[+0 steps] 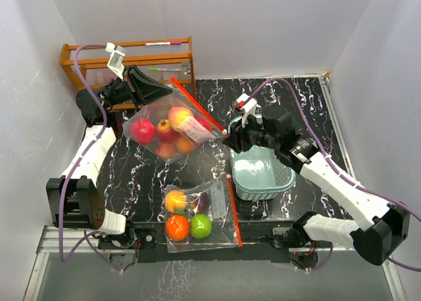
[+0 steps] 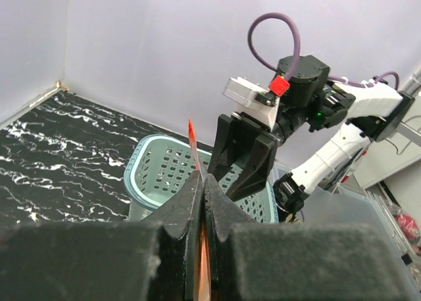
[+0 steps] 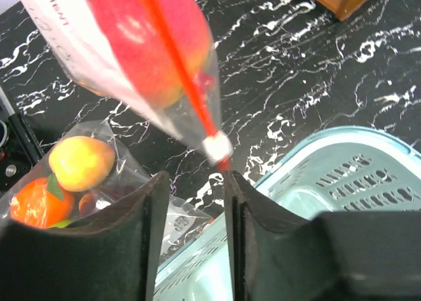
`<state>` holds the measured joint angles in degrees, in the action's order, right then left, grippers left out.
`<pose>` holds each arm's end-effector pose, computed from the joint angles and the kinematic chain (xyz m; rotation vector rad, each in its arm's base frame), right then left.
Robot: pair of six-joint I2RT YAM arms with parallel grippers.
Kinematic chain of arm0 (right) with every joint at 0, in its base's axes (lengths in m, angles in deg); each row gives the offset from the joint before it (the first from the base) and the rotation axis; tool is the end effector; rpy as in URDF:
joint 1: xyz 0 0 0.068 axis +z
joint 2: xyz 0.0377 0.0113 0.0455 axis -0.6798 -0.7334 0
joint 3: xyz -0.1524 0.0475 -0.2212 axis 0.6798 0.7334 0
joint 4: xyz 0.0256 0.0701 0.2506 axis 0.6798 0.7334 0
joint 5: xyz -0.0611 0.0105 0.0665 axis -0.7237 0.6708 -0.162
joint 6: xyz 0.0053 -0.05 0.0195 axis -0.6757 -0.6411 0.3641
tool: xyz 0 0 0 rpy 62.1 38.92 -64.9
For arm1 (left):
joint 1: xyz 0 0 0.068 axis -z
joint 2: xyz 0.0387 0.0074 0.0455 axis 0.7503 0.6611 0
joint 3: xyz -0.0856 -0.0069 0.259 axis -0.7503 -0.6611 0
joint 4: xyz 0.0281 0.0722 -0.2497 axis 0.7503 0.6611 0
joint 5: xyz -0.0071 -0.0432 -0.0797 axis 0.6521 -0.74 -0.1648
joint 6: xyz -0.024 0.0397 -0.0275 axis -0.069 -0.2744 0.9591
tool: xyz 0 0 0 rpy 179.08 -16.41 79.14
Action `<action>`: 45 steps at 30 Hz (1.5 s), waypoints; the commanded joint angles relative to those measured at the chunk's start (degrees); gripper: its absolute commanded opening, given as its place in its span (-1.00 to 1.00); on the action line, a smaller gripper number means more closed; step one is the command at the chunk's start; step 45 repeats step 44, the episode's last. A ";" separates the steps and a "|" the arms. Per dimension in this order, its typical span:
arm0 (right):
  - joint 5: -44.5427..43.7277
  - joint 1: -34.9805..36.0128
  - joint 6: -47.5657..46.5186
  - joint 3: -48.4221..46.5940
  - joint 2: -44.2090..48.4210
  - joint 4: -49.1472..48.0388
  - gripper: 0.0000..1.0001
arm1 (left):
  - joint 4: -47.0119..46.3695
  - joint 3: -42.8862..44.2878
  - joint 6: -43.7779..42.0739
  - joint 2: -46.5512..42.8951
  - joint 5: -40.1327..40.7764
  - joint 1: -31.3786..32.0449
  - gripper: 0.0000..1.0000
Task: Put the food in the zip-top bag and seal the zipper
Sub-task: Zip the zipper food storage bag, then place the zipper food storage bag at the center of the board, then reset both arms
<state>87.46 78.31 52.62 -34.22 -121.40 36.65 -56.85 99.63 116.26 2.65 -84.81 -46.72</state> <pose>0.1992 0.1564 0.3482 -0.8277 1.8744 0.7277 0.2813 -0.0430 0.4390 0.8124 1.1907 -1.3635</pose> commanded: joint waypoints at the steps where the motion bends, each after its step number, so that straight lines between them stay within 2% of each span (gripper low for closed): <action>1: -6.64 -0.36 4.65 -5.14 -0.52 2.71 -0.05 | 8.39 -1.18 -6.52 -1.49 4.64 -0.66 -1.00; 7: -12.78 -0.35 10.06 -8.43 -0.78 6.72 0.94 | 23.93 -3.53 -15.14 -1.76 9.85 -1.81 -1.00; 11: -17.42 -0.38 14.81 -8.21 -0.02 7.99 0.97 | 27.10 -5.88 -15.15 -1.30 11.82 -2.41 -0.99; 14: -20.43 -0.37 19.27 -9.32 -1.55 11.19 0.97 | 31.07 -6.12 -15.24 -0.17 12.07 -2.93 -0.45; 17: -22.38 -0.35 22.34 -11.92 -4.99 15.25 0.97 | 32.10 -6.87 -15.57 0.85 11.64 -3.48 0.21; 18: -23.14 -0.33 23.06 -12.80 -5.77 16.33 0.97 | 32.05 -7.27 -15.91 0.79 11.76 -3.48 0.60; 19: -23.81 -0.35 23.66 -13.11 -6.52 16.94 0.97 | 32.28 -7.66 -16.50 0.57 12.22 -3.58 0.90; 25: -29.65 -0.37 29.66 -11.85 -7.90 18.15 0.97 | 40.51 -8.33 -22.64 -2.19 18.21 -3.80 0.95; 29: -31.46 -0.36 30.31 -10.87 -7.45 18.34 0.97 | 45.69 -7.35 -24.95 -1.88 19.74 -4.28 0.95; 39: -29.29 -0.37 25.04 -8.19 -5.35 16.17 0.97 | 47.89 -6.75 -26.93 -0.68 19.63 -4.69 0.95; 45: -29.39 -0.34 24.91 -7.58 -5.00 16.36 0.97 | 49.87 -6.36 -28.31 -0.48 20.09 -4.74 0.95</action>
